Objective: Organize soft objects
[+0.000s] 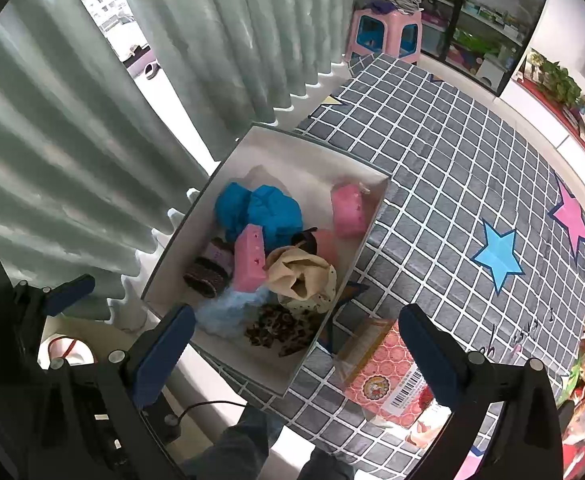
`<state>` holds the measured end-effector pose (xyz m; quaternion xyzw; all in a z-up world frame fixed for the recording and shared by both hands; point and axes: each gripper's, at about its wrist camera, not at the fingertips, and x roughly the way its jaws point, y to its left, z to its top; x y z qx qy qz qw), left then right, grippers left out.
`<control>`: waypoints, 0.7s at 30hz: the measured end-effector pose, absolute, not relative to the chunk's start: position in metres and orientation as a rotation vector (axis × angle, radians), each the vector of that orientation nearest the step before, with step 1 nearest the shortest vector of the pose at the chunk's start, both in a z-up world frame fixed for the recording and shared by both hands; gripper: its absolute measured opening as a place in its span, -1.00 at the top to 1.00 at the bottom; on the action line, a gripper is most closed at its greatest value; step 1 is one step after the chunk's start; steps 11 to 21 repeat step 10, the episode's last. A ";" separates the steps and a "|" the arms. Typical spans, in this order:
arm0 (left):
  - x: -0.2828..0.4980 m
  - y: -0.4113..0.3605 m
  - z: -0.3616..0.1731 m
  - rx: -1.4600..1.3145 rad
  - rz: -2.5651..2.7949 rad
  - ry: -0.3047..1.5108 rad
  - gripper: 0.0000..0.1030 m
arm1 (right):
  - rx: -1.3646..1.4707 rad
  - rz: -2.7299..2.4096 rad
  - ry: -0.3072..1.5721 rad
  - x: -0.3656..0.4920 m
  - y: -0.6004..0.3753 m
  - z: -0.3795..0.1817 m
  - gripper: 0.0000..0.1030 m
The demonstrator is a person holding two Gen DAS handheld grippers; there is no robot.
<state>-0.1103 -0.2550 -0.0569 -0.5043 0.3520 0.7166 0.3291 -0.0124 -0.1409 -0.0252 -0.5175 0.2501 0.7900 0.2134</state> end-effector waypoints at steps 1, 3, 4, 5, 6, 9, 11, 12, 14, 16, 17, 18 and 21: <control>-0.110 -0.255 -0.057 -1.320 1.876 0.923 -0.78 | -1.435 2.195 0.695 -0.013 -0.141 -0.025 -1.00; -0.110 -0.255 -0.056 -1.320 1.877 0.926 -0.78 | -1.435 2.195 0.695 -0.012 -0.141 -0.025 -1.00; -0.111 -0.255 -0.056 -1.322 1.878 0.927 -0.78 | -1.435 2.195 0.696 -0.012 -0.141 -0.025 -1.00; -0.112 -0.255 -0.056 -1.325 1.879 0.927 -0.78 | -1.436 2.195 0.697 -0.012 -0.141 -0.025 -1.00; -0.112 -0.256 -0.056 -1.329 1.879 0.926 -0.78 | -1.437 2.197 0.699 -0.012 -0.141 -0.025 -1.00; -0.113 -0.258 -0.052 -1.308 1.879 0.873 -0.78 | -1.442 2.202 0.700 -0.014 -0.141 -0.026 -1.00; -0.114 -0.260 -0.050 -1.289 1.888 0.849 -0.78 | -1.437 2.207 0.702 -0.014 -0.141 -0.026 -1.00; -0.114 -0.260 -0.050 -1.289 1.888 0.849 -0.78 | -1.437 2.207 0.702 -0.014 -0.141 -0.026 -1.00; -0.114 -0.260 -0.050 -1.289 1.888 0.849 -0.78 | -1.437 2.207 0.702 -0.014 -0.141 -0.026 -1.00; -0.114 -0.260 -0.050 -1.289 1.888 0.849 -0.78 | -1.437 2.207 0.702 -0.014 -0.141 -0.026 -1.00; -0.114 -0.260 -0.050 -1.289 1.888 0.849 -0.78 | -1.437 2.207 0.702 -0.014 -0.141 -0.026 -1.00; -0.114 -0.260 -0.050 -1.289 1.888 0.849 -0.78 | -1.437 2.207 0.702 -0.014 -0.141 -0.026 -1.00; -0.114 -0.260 -0.050 -1.289 1.888 0.849 -0.78 | -1.437 2.207 0.702 -0.014 -0.141 -0.026 -1.00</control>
